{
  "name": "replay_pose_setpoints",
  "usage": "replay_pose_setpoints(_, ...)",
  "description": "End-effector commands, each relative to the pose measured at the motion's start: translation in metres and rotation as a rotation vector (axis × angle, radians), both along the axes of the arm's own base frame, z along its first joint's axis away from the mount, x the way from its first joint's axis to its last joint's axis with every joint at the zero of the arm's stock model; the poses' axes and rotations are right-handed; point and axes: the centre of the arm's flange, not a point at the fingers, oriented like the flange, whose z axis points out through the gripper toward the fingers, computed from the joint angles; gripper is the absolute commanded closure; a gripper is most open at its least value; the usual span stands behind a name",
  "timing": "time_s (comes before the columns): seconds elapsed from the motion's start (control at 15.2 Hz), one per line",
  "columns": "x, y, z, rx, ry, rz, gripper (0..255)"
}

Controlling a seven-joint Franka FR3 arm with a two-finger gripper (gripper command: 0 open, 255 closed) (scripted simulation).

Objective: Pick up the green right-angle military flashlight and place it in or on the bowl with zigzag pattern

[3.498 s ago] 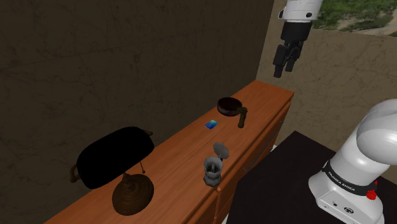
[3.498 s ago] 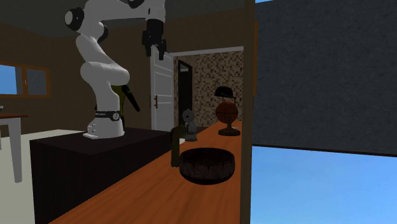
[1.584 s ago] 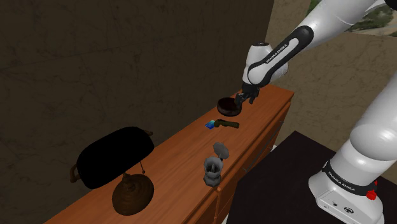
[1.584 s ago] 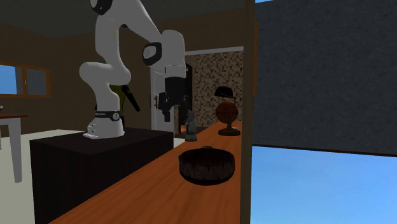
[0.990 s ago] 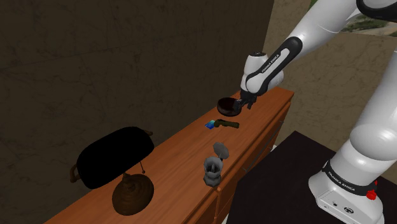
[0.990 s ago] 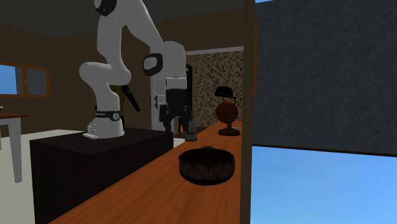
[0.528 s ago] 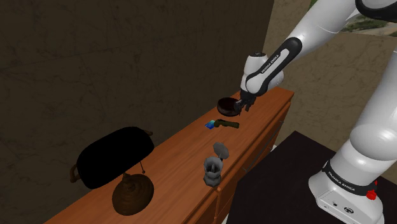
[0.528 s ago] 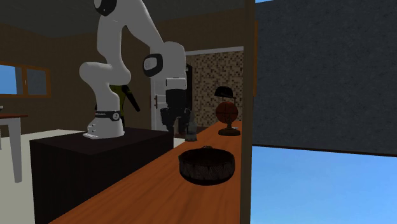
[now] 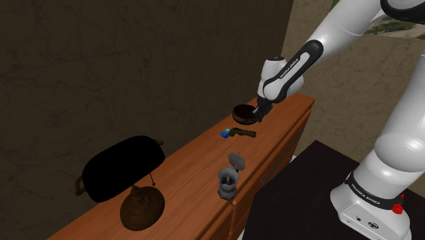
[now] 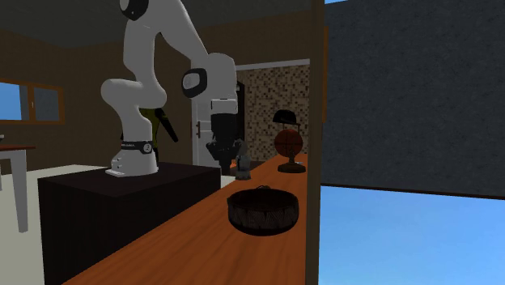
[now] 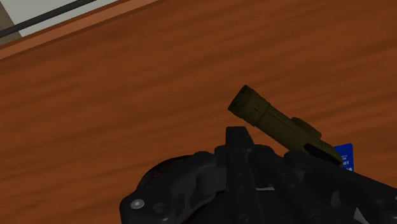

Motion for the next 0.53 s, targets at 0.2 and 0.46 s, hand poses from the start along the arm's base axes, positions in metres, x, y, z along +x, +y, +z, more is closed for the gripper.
replay_pose_setpoints(0.2, 0.004, 0.004, -0.019, 0.065, -0.049, 0.048, 0)
replay_pose_setpoints(0.46, 0.014, 0.017, -0.054, 0.195, -0.148, 0.144, 0)
